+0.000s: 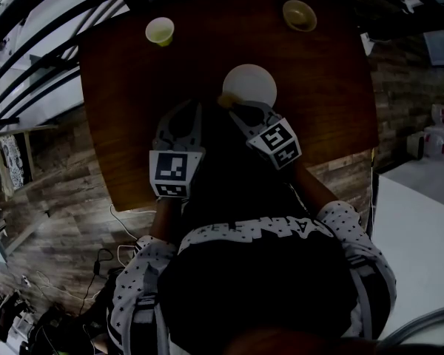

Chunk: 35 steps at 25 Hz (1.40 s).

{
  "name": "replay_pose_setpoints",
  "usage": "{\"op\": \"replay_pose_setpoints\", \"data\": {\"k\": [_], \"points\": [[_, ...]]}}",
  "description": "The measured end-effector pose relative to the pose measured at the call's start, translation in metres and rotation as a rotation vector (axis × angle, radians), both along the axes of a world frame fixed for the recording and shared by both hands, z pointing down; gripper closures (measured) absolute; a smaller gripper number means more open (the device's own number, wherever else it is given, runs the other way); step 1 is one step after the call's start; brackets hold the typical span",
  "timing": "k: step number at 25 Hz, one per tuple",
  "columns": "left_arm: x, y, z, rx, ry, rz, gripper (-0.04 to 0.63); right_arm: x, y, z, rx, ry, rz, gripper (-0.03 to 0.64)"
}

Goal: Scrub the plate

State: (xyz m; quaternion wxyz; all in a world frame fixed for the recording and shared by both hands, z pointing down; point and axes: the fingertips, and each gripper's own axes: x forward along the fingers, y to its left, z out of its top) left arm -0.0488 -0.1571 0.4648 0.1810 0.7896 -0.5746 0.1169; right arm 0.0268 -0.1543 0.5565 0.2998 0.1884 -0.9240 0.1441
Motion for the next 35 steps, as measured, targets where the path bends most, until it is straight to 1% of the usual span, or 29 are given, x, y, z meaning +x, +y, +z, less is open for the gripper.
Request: {"op": "replay_pose_setpoints", "data": {"k": [9,13,25,35], "points": [[-0.001,0.001,0.002,-0.002,0.011,0.002,0.581,-0.002,0.004,0.000,0.011,0.005,-0.018,0.568],[-0.002,0.000,0.002,-0.003,0.015,0.000,0.581,-0.002,-0.001,-0.008,0.036,-0.013,-0.011,0.568],[-0.010,0.005,0.002,-0.010,0.012,-0.019,0.581,0.005,-0.061,-0.023,0.129,-0.021,0.092,0.568],[-0.010,0.016,0.002,-0.007,0.002,-0.028,0.581,0.012,-0.090,-0.007,0.135,0.015,0.133,0.568]]}}
